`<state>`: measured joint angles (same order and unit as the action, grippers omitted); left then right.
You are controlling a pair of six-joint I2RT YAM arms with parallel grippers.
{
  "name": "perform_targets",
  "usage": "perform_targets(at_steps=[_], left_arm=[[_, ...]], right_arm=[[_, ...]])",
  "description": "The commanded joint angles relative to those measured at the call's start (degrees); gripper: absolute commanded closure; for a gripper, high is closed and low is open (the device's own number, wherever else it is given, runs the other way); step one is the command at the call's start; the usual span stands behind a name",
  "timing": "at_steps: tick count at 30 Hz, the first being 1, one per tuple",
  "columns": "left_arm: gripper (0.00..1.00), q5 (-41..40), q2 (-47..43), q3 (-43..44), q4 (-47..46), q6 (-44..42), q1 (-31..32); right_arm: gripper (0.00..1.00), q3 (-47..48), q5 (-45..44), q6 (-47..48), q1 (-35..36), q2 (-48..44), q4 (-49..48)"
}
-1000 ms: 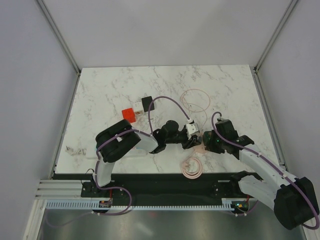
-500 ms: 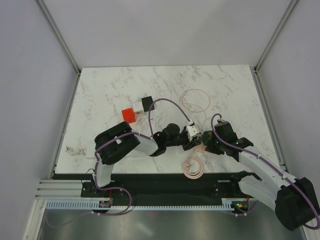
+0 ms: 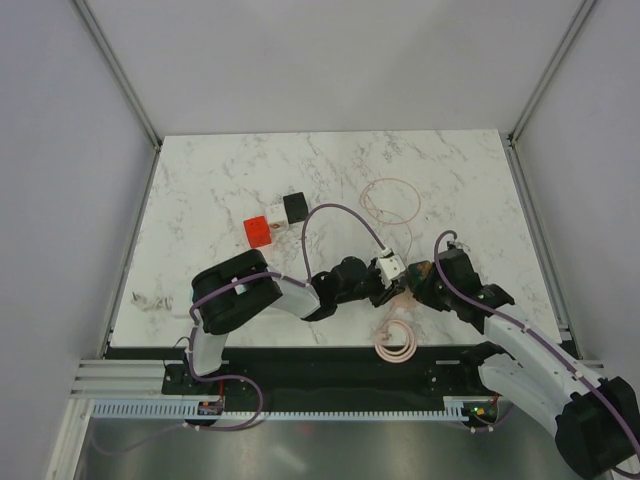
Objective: Pull the plug off the socket
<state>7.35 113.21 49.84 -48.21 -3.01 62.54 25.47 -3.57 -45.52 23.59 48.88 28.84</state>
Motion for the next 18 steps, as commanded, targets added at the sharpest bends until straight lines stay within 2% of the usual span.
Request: perform_targets(at_steps=[1, 14, 18], left_arm=[[0.98, 1.52, -2.2, 0.08, -4.53, 4.22, 1.53], [0.98, 2.57, -3.96, -0.8, -6.81, 9.51, 1.97], [0.98, 6.34, -5.1, -1.42, -10.31, 8.46, 2.32]], right_arm=[[0.78, -2.09, -2.05, -2.03, 0.31, -0.1, -5.01], [0.76, -4.38, -3.54, -1.77, 1.8, 2.97, -6.34], [0.76, -5.17, -4.42, -1.68, 2.68, 3.06, -5.64]])
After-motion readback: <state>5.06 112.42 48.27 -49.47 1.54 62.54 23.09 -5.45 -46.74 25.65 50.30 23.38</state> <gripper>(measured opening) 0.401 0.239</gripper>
